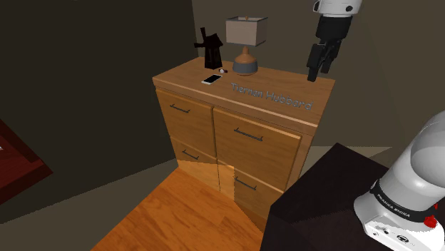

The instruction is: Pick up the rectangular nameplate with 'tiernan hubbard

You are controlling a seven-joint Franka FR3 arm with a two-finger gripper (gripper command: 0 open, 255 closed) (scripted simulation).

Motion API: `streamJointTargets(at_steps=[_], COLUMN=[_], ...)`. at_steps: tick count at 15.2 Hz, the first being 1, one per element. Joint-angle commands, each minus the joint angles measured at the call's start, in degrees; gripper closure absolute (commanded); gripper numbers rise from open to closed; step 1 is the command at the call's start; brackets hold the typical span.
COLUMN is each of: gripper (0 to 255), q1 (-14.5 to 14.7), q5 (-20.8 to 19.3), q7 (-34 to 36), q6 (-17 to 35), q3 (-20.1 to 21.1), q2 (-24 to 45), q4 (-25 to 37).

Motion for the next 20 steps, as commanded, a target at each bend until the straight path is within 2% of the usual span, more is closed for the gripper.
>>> streamJointTargets(at_steps=[1,10,20], gripper=[0,0,0], q1=[0.0,-1.48,-2.35], q5=[0.0,-3.08,-2.39], q7=[0.0,-8.11,-17.07], q6=[0.0,14.82,26.77], q3=[0.0,-4.89,-9.13], q2=[0.0,15.93,36.72], q4=[0.0,2.38,12.75])
